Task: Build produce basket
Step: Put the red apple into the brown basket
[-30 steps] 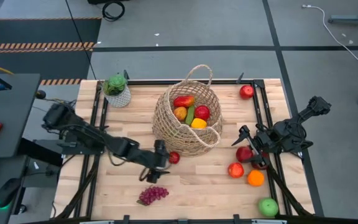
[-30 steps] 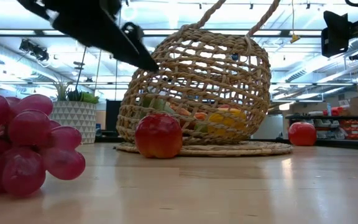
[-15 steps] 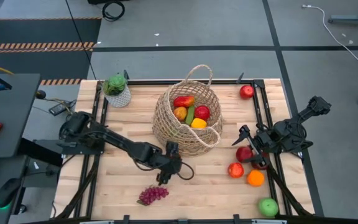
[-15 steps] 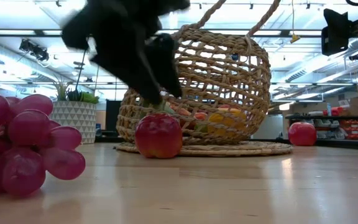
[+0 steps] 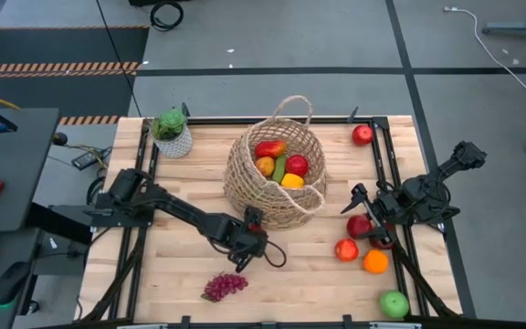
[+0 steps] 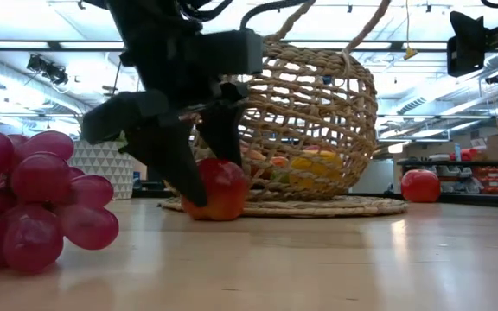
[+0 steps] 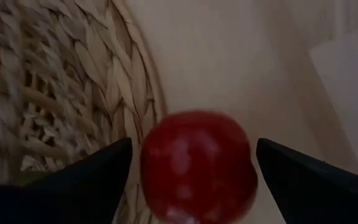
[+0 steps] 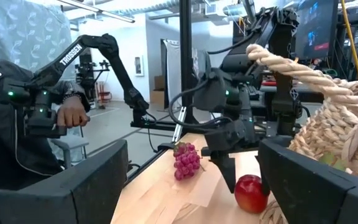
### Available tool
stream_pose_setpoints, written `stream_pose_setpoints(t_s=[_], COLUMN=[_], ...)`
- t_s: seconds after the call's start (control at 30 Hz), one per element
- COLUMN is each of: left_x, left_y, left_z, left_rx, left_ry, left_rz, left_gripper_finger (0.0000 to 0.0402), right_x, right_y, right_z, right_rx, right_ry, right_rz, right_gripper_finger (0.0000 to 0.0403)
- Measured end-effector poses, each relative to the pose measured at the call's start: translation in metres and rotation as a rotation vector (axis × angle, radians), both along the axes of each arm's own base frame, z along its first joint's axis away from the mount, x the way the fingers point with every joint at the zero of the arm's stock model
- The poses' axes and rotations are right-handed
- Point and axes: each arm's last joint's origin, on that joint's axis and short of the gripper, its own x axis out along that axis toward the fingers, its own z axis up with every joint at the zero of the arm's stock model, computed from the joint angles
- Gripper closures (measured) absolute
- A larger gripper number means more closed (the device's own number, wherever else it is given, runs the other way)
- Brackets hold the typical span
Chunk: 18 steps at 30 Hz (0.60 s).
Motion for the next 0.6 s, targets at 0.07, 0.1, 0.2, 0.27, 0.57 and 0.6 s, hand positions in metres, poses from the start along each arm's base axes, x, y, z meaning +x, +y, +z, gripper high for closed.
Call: stream_pose_setpoints(t_s=[0.07, 0.1, 0.2, 0.27, 0.57, 0.6], left_x=[-0.0008, -0.0007, -0.0019, -0.0026, -0.0064, -0.0079], left_y=[0.0, -0.0002, -0.0001, 0.0006, -0.0005, -0.0018], left_z=[-0.0009, -0.0008, -0.0013, -0.0016, 0.0004, 0.0022], left_rx=[0.003, 0.003, 0.003, -0.003, -0.02, -0.034], left_ry=[0.011, 0.009, 0.02, 0.024, 0.045, 0.046], left_rz=[-0.001, -0.001, 0.006, 0.025, 0.045, 0.049], left_gripper_finger=[0.005, 0.0052, 0.0065, 0.0076, 0.0109, 0.011], right_x=[-0.0001, -0.0001, -0.0001, -0.0001, -0.0001, -0.0001], right_y=[0.0, 0.0, 0.0, 0.0, 0.0, 0.0], right_z=[0.0005, 0.0007, 0.0007, 0.0007, 0.0007, 0.0007], right_rx=[0.002, 0.003, 0.004, 0.004, 0.004, 0.004], right_ry=[-0.004, -0.006, -0.007, -0.006, -0.006, -0.006], right_rz=[0.0, 0.0, 0.0, 0.0, 0.0, 0.0], right_gripper_finger=[0.0038, 0.0038, 0.0038, 0.0038, 0.0038, 0.0038])
